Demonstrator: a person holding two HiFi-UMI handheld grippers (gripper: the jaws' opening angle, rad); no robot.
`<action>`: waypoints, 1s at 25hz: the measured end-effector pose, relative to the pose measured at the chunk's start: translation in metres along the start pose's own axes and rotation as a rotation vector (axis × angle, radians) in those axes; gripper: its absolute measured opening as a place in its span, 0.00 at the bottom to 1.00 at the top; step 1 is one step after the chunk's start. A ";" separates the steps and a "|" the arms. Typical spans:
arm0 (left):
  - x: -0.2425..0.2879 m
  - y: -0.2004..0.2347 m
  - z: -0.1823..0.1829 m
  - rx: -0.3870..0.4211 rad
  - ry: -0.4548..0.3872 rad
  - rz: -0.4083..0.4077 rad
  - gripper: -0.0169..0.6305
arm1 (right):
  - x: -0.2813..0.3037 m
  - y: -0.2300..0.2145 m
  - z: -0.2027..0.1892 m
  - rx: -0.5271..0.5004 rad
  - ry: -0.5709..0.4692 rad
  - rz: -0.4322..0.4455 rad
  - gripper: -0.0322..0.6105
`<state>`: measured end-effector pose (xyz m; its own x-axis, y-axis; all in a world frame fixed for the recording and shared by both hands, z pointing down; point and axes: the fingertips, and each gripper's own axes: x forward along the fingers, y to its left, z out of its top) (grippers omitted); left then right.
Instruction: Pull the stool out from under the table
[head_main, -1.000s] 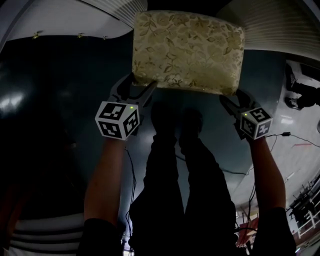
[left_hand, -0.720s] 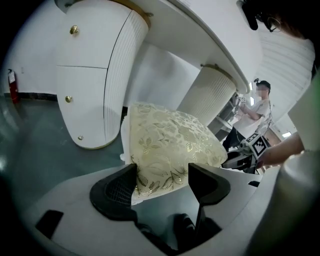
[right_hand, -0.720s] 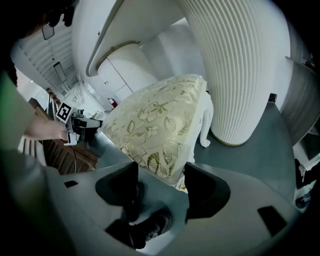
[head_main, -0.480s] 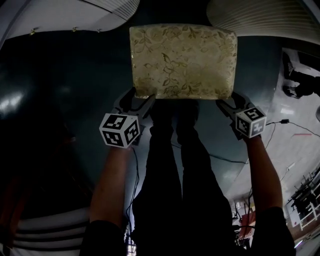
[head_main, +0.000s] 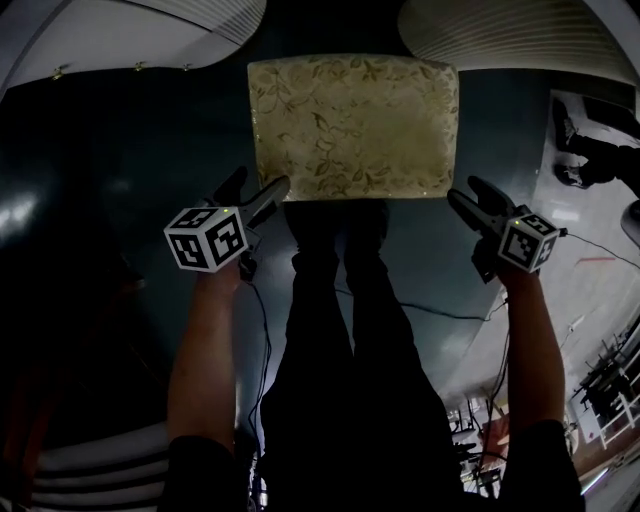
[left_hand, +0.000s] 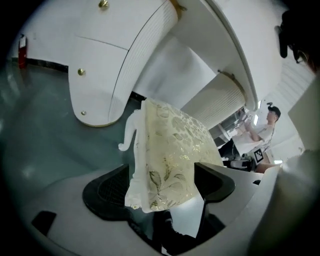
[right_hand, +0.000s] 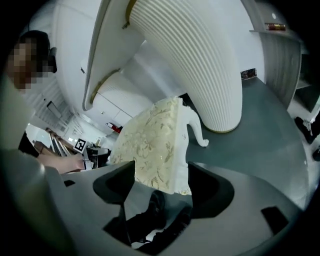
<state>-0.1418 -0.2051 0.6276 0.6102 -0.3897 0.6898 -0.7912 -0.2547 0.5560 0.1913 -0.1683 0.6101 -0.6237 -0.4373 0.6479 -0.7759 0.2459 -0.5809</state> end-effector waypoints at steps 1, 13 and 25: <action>0.002 0.000 0.001 -0.011 0.010 -0.018 0.64 | 0.006 0.003 0.004 0.006 -0.001 0.011 0.48; 0.025 -0.013 -0.008 0.041 0.085 -0.044 0.67 | 0.047 0.005 0.000 0.113 0.069 0.044 0.54; 0.026 -0.020 -0.011 -0.063 0.119 0.015 0.67 | 0.046 0.006 0.012 0.117 0.162 0.021 0.54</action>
<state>-0.1099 -0.2007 0.6392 0.6022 -0.2846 0.7459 -0.7981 -0.1918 0.5711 0.1591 -0.1971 0.6306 -0.6543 -0.2857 0.7001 -0.7519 0.1476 -0.6425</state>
